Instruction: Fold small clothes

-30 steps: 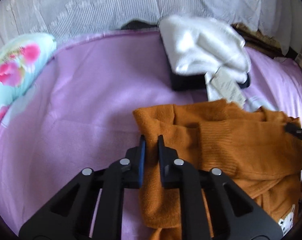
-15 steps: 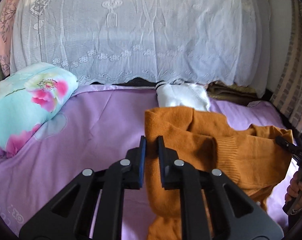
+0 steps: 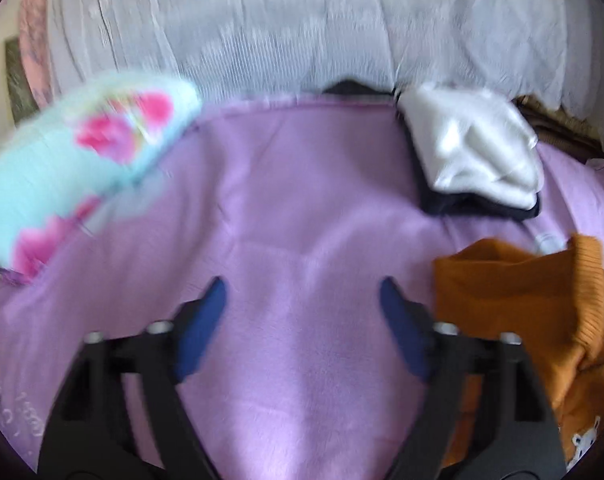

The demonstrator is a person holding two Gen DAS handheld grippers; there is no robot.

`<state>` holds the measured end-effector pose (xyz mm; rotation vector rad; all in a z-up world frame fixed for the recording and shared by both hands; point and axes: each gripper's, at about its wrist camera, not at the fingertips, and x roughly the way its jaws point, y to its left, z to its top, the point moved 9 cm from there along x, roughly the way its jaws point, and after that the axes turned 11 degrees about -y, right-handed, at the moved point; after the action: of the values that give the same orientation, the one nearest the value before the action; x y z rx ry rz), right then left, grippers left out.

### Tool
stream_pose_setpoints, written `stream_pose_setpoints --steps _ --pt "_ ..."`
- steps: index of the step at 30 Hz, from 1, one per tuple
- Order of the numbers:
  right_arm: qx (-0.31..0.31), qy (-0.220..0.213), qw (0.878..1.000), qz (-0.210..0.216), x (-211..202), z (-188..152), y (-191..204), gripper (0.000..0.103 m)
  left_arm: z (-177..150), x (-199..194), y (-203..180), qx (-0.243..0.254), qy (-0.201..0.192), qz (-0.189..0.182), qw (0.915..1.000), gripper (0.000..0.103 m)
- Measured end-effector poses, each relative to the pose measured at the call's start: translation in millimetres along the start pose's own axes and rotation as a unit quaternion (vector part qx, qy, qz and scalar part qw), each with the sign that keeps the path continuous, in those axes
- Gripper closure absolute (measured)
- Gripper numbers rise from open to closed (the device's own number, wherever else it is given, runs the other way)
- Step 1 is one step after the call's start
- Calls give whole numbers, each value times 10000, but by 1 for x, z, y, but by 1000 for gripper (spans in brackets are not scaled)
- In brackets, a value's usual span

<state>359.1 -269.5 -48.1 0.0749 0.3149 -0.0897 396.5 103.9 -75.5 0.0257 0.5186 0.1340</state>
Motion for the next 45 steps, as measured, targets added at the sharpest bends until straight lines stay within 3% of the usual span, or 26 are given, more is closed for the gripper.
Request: stream_pose_setpoints --steps 2,5,7,8,10,11,14,16,18,20,21,22,23,25,27,28,29,31,33,35,37,39,42,44,45 --pt "-95 -33 9999 72 -8 1 9 34 -2 -10 -9 114 -25 -165 9998 19" --pt "530 290 9828 1744 -24 -7 63 34 -8 -22 -40 286 -11 -712 9971 15" --pt "663 526 9707 2250 -30 -7 88 36 -15 -12 -56 455 150 -767 9959 6" --pt "689 504 9715 2212 -32 -6 89 36 -27 3 -71 337 583 -1139 9912 7" --pt "342 349 9863 1573 -30 -5 74 36 -50 13 -101 163 1179 -1690 9784 30" --pt "85 242 9922 1224 -29 -4 63 36 -58 11 -117 288 1271 -1842 9742 48" --pt "130 426 9947 923 -23 -13 37 35 -58 -5 -157 1314 791 -1472 9771 53" --pt "500 554 9926 953 -24 -22 21 35 -49 -4 -160 1170 687 -1350 9815 47" --pt "989 613 9856 1228 -30 -26 8 35 -46 7 -135 534 893 -1306 9860 31" --pt "1111 628 9789 1595 -39 -27 20 35 -44 24 -86 156 961 -617 9933 31" --pt "1028 639 9774 1735 -43 -27 33 35 -44 37 -55 210 963 43 9951 38" --pt "805 643 9754 1949 -46 -26 54 35 -49 49 -30 258 1093 572 9920 42" --pt "527 646 9733 2137 -49 -26 77 35 -55 55 -17 151 1261 693 9895 45" --pt "91 681 9690 2375 -51 -29 117 35 -57 56 -3 -539 1373 232 9888 46" --pt "-418 765 9675 2372 -47 -36 150 36 -50 46 -3 -558 1227 135 9908 38" --pt "-693 750 9723 2103 -37 -40 161 37 -49 42 -4 -460 1151 176 9921 32" --pt "-669 764 9742 2014 -30 -42 163 53 -50 37 -4 -349 1092 261 9931 23" --pt "-60 1011 9728 2085 -18 -47 149 88 -56 29 -9 -126 1059 309 9938 23" --pt "535 1089 9692 2144 -21 -45 120 96 -56 23 -15 39 1011 191 9947 22" --pt "1000 971 9703 1979 -23 -38 79 97 -57 4 -26 288 865 73 9958 21" --pt "1870 1037 9547 2071 -24 -35 36 97 -53 -15 -45 525 662 -135 9963 19" --pt "2184 940 9544 1807 -28 -32 -3 97 -43 -36 -71 768 335 -403 9957 18" --pt "2448 645 9613 1091 -36 -26 -66 97 -33 -66 -104 1289 -151 -564 9899 12" --pt "2406 348 9695 307 -42 -22 -115 97 -31 -85 -129 1672 -419 -642 9829 11" --pt "2048 196 9781 -314 -46 -20 -140 97 -32 -93 -142 1844 -555 -652 9791 11"
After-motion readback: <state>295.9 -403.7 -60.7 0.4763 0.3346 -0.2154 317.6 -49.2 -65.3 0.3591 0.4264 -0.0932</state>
